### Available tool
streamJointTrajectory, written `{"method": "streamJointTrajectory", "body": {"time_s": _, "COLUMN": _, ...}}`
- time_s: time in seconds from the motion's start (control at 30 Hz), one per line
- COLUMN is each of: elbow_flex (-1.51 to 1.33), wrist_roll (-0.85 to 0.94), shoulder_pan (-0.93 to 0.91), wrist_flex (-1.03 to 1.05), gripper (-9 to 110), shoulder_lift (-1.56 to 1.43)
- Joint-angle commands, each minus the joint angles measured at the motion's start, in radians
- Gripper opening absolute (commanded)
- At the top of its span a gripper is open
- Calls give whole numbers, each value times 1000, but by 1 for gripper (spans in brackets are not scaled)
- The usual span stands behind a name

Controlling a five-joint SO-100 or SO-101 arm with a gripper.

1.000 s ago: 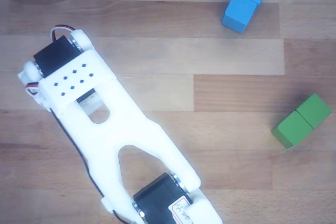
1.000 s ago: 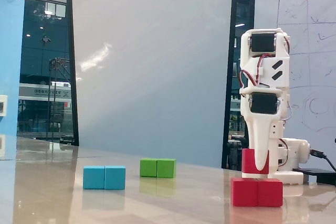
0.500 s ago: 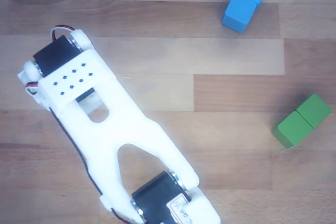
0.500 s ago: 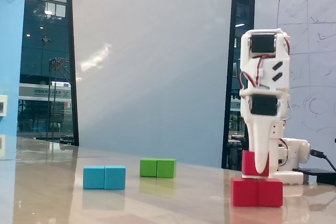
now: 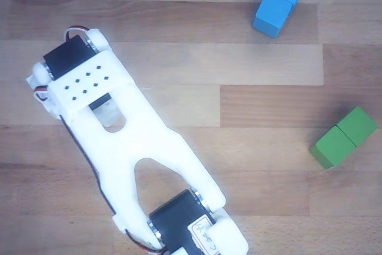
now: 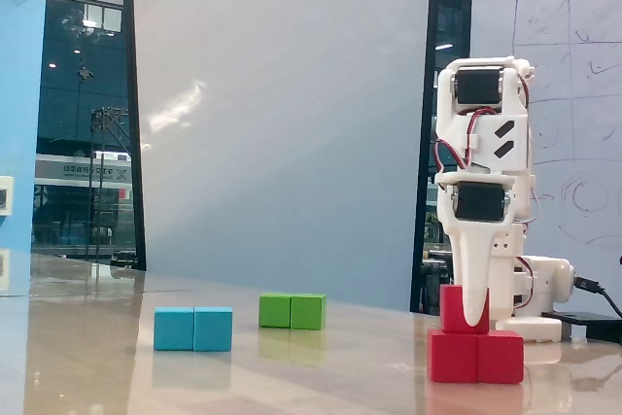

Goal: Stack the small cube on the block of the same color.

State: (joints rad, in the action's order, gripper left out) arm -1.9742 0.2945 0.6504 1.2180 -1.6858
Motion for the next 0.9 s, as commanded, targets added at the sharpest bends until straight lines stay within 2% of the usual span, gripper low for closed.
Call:
{"method": "streamJointTrajectory", "body": {"time_s": 0.0, "elbow_flex": 104, "wrist_roll": 12, "shoulder_pan": -8, "wrist_flex": -15, "gripper": 14, "shoulder_lift": -21}}
{"method": "streamJointTrajectory", "body": {"time_s": 0.2, "elbow_flex": 104, "wrist_roll": 12, "shoulder_pan": -8, "wrist_flex": -15, "gripper": 21, "shoulder_lift": -23}}
{"method": "streamJointTrajectory", "body": {"time_s": 0.87, "elbow_flex": 104, "wrist_roll": 72, "shoulder_pan": -9, "wrist_flex": -12, "gripper": 22, "shoulder_lift": -71}}
